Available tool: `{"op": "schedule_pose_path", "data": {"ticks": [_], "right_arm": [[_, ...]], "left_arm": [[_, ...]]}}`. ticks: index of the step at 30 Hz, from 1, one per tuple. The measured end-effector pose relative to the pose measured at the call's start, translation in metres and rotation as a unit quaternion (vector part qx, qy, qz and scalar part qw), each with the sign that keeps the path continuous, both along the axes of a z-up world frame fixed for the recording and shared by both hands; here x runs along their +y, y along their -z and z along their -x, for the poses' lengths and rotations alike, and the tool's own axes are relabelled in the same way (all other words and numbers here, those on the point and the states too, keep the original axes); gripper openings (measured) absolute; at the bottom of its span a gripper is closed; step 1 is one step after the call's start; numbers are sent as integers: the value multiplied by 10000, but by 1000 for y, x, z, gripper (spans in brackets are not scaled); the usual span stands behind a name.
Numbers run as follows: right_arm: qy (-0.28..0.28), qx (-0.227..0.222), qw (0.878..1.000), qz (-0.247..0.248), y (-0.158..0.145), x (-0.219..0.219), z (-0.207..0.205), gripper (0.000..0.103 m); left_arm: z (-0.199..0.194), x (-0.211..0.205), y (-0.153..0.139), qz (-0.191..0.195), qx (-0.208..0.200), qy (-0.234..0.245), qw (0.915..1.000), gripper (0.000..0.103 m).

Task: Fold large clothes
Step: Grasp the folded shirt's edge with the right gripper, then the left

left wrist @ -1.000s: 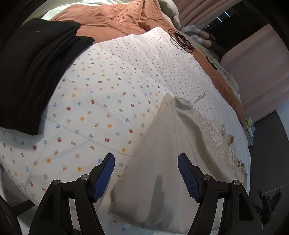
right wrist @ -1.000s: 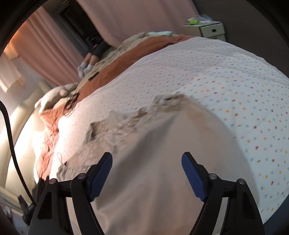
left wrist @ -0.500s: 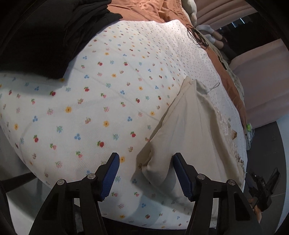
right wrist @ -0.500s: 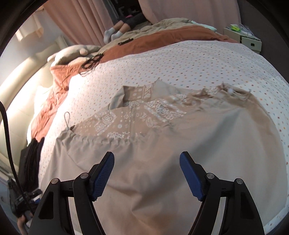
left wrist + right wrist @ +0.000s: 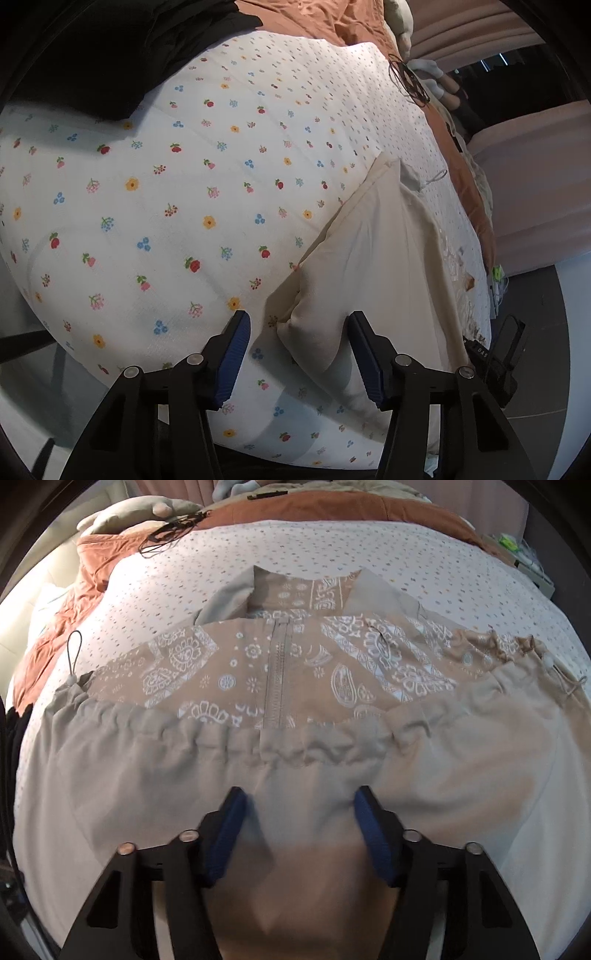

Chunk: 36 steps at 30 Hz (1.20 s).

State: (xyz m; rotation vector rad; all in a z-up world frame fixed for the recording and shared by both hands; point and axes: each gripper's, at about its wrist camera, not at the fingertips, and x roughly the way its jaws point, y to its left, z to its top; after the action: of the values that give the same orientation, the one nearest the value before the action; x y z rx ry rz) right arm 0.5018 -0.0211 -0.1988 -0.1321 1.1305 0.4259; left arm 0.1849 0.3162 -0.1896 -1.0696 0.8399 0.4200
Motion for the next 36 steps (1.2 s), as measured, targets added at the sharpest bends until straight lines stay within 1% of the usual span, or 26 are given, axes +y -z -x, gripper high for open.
{"op": "schedule_pose_path", "data": {"ticks": [1, 3, 6, 11, 15, 18, 22, 25, 28, 30, 32, 33, 34, 35, 36], "right_arm": [[-49, 9, 9998, -172, -2, -1, -3, 7], [-17, 62, 9994, -332, -6, -4, -11, 4], [25, -116, 9986, -525, -17, -6, -17, 3], [189, -380, 9947, -933, -46, -14, -28, 2], [356, -441, 9917, -1156, -61, -14, -40, 2], [456, -384, 9910, -1195, -56, -4, -48, 2], [550, -236, 9919, -1119, -35, -2, -54, 2], [567, -180, 9927, -1046, -25, 2, -57, 2], [587, -187, 9937, -935, -17, 6, -63, 0], [662, -228, 9949, -732, -8, 8, -70, 0], [705, -68, 9941, -821, 1, 6, -76, 0], [669, -109, 9941, -842, 0, 6, -76, 1], [617, -135, 9939, -906, -3, 6, -75, 1], [602, -91, 9931, -999, -6, 5, -74, 1], [611, -41, 9924, -1067, -9, 3, -73, 1]], "left_arm": [[-1, -1, 0, 1, 4, -8, 10000, 57], [-1, -2, -1, 6, 16, -18, 10000, 57], [0, -3, -1, 146, 4, 4, 9999, 57], [3, -5, -1, 263, -24, -5, 9997, 57], [-1, -7, 2, 371, -75, -14, 9993, 57], [-8, -10, 6, 465, -113, 14, 9989, 57], [-18, -11, 11, 532, -151, -6, 9985, 57], [-24, -9, 13, 552, -237, -46, 9982, 57], [-29, -10, 14, 483, -334, -80, 9982, 57], [-32, -11, 14, 422, -400, -80, 9983, 57], [-35, -11, 14, 345, -478, -62, 9982, 57], [-36, -11, 14, 315, -505, -66, 9982, 57], [-37, -11, 13, 289, -516, -74, 9982, 53], [-37, -10, 13, 250, -470, -80, 9986, 43], [-38, -11, 13, 243, -425, -76, 9988, 39]]}}
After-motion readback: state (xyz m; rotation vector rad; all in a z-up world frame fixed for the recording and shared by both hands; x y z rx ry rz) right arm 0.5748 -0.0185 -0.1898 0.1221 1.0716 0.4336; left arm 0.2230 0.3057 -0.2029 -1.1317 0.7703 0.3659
